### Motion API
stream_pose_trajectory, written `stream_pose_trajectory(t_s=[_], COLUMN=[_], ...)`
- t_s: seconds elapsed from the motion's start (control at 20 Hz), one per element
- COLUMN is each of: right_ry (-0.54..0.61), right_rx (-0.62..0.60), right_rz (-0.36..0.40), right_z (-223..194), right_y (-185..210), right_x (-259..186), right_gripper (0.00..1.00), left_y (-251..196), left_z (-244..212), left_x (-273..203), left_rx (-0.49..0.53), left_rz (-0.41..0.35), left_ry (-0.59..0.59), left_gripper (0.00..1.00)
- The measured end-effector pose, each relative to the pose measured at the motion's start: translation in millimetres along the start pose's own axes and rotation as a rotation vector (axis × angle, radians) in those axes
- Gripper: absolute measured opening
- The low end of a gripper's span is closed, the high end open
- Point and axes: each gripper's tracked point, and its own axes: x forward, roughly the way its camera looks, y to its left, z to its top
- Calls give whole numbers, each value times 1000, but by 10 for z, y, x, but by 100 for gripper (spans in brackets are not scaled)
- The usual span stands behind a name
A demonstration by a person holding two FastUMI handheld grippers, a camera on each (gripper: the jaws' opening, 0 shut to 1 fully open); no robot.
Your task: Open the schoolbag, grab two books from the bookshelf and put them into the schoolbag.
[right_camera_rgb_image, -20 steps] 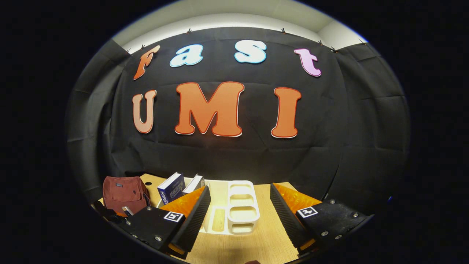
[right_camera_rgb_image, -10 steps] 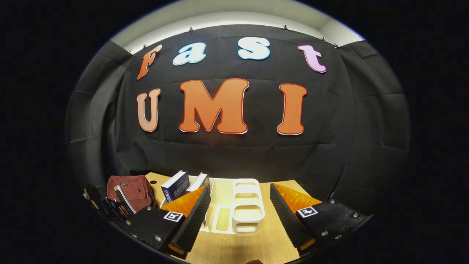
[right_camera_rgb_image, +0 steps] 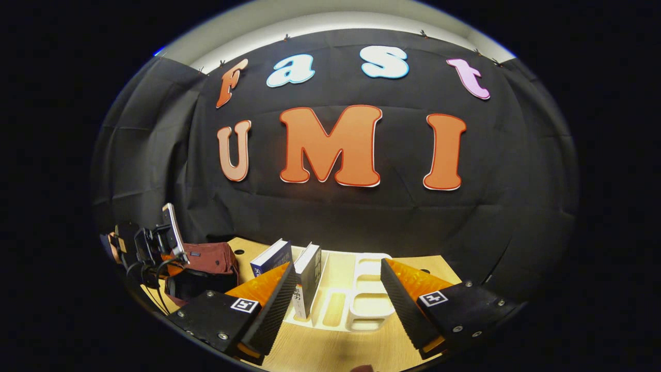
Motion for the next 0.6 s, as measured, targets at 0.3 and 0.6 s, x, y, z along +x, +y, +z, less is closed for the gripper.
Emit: stream_pose_trajectory(t_s=[0.3, 0.6], right_ry=[143, 316], right_rx=[17, 17], right_rz=[25, 58], right_z=[-81, -218], right_y=[475, 1008], right_x=[332, 694], right_gripper=[97, 97], left_y=[404, 872], left_z=[231, 402], left_x=[-27, 57], left_rx=[-33, -45], left_rz=[-115, -226], left_ry=[-69, -130], left_gripper=[1, 1])
